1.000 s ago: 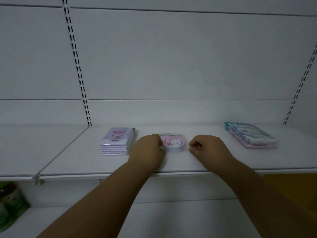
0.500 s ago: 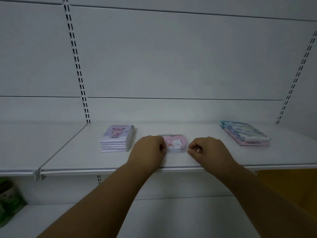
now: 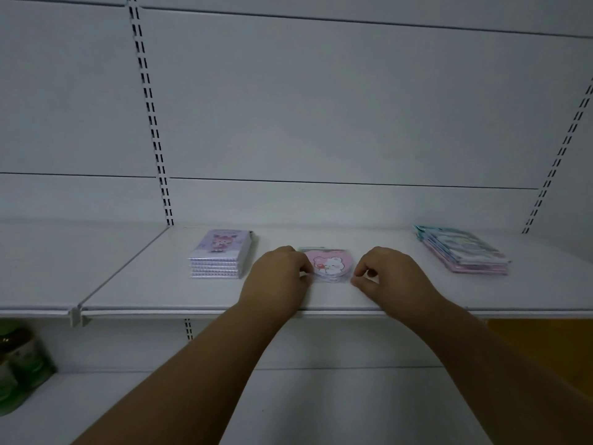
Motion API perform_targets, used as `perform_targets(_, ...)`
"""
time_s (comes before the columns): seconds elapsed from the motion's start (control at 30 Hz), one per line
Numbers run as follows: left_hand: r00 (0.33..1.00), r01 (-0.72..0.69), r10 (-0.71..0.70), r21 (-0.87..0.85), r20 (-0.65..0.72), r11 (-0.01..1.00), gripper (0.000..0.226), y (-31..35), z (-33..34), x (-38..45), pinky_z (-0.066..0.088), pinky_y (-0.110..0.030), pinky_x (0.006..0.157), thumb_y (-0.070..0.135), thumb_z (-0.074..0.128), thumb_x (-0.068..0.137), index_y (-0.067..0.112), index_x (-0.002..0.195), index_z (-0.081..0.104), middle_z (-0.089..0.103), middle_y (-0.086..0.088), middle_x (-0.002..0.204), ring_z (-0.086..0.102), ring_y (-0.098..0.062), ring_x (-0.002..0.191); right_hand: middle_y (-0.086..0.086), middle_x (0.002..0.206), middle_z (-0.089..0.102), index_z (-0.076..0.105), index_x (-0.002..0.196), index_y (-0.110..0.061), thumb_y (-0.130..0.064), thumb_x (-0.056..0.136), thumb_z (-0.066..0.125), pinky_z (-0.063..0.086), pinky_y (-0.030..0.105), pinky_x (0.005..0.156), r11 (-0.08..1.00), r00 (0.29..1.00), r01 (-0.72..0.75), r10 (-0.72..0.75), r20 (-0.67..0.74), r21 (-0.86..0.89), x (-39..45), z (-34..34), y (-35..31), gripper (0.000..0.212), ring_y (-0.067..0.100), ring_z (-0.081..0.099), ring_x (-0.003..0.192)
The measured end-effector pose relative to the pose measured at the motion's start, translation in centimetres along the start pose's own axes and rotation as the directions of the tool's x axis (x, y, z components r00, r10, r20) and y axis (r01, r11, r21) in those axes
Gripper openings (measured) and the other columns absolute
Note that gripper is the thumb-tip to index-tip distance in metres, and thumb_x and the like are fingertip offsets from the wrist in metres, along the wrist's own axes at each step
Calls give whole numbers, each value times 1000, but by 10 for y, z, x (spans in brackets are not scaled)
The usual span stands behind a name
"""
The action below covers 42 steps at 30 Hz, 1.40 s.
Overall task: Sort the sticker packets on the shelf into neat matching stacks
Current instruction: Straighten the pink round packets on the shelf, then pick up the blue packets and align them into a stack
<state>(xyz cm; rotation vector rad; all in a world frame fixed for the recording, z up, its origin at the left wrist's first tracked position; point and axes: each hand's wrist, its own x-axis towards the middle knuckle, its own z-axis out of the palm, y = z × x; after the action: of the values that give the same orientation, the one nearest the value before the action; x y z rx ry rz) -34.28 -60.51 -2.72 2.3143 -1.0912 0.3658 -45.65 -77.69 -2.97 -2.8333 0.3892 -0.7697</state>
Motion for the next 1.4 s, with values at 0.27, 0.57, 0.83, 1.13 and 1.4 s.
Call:
perform_targets(0.27, 1000, -2, 2, -20, -5, 1000, 23, -5, 0, 0, 47, -24, 83, 28, 56, 94, 23, 111, 71, 67, 3, 109, 62, -14, 93, -6, 87, 58, 68, 92, -17, -24, 88, 61, 39, 22, 75, 1000, 1000, 3, -3, 8, -18, -2, -3, -2, 11, 10, 50, 82)
perform_targets(0.57, 996, 54, -55, 19, 68, 998, 26, -6, -2, 11, 50, -28, 85, 29, 52, 94, 23, 108, 73, 69, 5, 112, 62, -15, 99, -2, 92, 65, 69, 91, -16, -28, 90, 61, 48, 30, 81, 998, 999, -16, 14, 36, 53, 9, -5, -8, 14, 16, 59, 88)
perform_targets(0.83, 1000, -11, 10, 67, 10, 998, 28, -4, 2, 7, 49, -30, 91, 31, 51, 95, 23, 113, 69, 68, 4, 115, 60, -16, 102, -1, 91, 65, 69, 88, -16, -29, 89, 62, 47, 30, 82, 998, 999, 1, -3, 33, 61, 7, -5, -6, 14, 16, 58, 88)
perform_targets(1.13, 973, -226, 229, 71, -38, 971, 28, 38, 6, 20, 45, -30, 92, 32, 49, 95, 26, 117, 66, 67, 6, 112, 57, -16, 103, -8, 89, 58, 67, 96, -20, -30, 89, 63, 40, 25, 76, 996, 989, -89, 91, -114, 23, 4, -46, 19, 13, 10, 53, 85)
perform_targets(1.4, 982, -139, 131, 44, 139, 989, 28, 140, 64, 69, 44, -29, 82, 30, 48, 94, 18, 111, 66, 65, -4, 109, 60, -22, 98, -4, 86, 64, 67, 82, -18, -26, 87, 64, 36, 20, 60, 928, 918, -367, 373, -136, 69, 4, -112, 132, 10, 13, 58, 80)
